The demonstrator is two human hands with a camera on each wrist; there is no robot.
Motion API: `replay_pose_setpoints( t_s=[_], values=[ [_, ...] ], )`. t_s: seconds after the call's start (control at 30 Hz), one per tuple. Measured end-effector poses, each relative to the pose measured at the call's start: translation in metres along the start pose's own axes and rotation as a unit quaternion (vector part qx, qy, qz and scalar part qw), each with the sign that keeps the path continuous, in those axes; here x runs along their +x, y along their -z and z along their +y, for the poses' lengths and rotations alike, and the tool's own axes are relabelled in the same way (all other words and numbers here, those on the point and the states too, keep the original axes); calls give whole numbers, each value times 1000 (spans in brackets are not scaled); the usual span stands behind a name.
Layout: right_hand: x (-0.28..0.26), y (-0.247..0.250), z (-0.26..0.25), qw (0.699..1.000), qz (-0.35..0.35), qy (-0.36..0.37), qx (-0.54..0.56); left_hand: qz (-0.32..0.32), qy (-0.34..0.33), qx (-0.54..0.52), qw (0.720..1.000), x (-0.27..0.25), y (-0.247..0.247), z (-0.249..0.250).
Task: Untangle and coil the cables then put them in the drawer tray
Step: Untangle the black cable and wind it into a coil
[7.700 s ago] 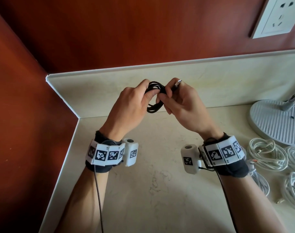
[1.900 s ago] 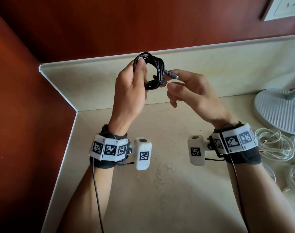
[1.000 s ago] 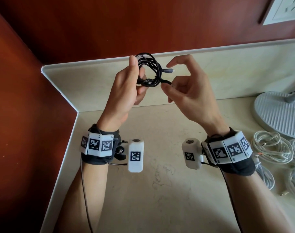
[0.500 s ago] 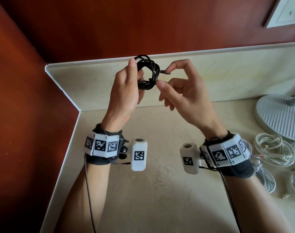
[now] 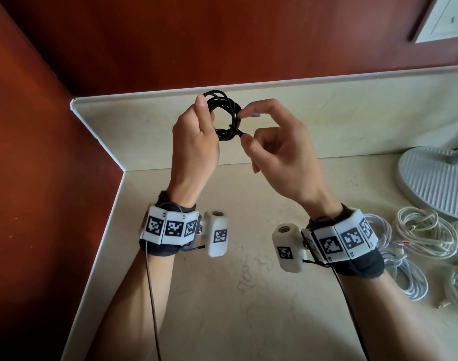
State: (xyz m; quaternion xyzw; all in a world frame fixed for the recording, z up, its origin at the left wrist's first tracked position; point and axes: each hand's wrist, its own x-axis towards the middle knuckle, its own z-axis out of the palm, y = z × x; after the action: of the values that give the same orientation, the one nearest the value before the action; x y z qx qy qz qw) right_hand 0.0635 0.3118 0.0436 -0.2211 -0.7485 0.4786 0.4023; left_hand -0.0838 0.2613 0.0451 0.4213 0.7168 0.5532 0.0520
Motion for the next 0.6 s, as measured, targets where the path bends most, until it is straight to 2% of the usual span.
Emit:
replay_pose_setpoints(
  t_s=[0.13,0.23,0.33,0.43,0.5,0.6],
  values=[
    [-3,-1,-8,999,-5,-16,-28,-1,-10,3,1000,0,1,1],
    [-4,1,-9,997,5,-52,-50,24,-42,20,999,-1,-3,-3],
    [-4,-1,-8,993,48,-83,-63,57,-95,66,992,-4,-9,-6],
    [-7,-7,-12,991,96,-75,-62,75,-133,117,981,-11,-12,0],
    [-7,-5,-12,993,79,-72,-56,84,-136,137,978,-12,-12,1],
    [-3,4,-10,997,14,-74,14,78,-94,111,986,-7,-13,-4]
  ],
)
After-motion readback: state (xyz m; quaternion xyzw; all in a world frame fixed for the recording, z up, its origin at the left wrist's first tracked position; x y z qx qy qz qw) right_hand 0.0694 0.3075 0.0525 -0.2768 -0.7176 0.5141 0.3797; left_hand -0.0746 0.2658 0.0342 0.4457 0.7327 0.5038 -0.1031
